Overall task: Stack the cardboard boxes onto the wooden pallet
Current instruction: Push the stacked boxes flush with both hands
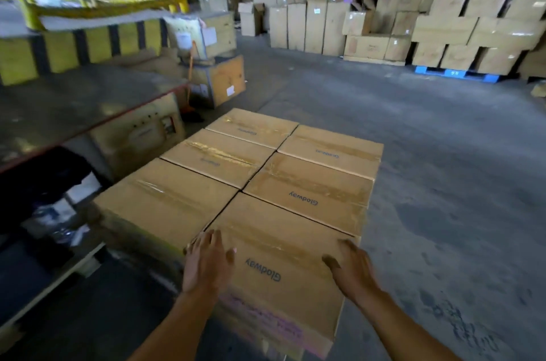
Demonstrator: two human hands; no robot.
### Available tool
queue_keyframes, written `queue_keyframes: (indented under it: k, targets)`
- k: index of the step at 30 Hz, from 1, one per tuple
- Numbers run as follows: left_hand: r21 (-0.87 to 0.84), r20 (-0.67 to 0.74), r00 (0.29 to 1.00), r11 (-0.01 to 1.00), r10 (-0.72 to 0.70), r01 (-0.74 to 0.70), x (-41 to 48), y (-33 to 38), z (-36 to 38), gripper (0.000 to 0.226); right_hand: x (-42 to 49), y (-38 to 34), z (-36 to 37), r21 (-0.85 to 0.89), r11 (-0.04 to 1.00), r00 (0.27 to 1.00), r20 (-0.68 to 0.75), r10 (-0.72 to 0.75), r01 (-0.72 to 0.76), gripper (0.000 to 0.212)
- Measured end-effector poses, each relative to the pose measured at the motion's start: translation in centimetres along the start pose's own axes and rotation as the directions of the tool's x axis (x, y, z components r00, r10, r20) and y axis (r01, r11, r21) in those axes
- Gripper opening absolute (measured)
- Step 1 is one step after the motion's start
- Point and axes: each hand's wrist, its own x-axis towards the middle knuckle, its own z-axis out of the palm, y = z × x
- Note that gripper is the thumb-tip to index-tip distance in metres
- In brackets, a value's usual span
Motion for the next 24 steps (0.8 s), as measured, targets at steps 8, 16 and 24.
queue_keyframes:
  k: [8, 16, 24]
  targets:
    - [-0.056, -0.173, 0.977, 0.992, -0.122, 0.114, -7.1, 5.6, -6.7, 0.048, 0.1, -5.9, -6.7, -0.064, 0.897, 0.898, -0.036, -0.439, 0.436, 0.063]
    - [-0.101, -0.27, 0.93, 0.968, -0.248, 0.229, -17.8, 12.8, -6.1, 0.046, -4.5, -0.5, -9.8, -0.126, 0.745, 0.754, 0.041, -0.655, 0.655, 0.064]
    - [-0.044, -0.301, 0.895, 0.943, -0.328, 0.331, -25.6, 20.8, -4.5, 0.038, -6.3, 6.7, -13.4, -0.034, 0.656, 0.656, 0.091, -0.75, 0.754, 0.056]
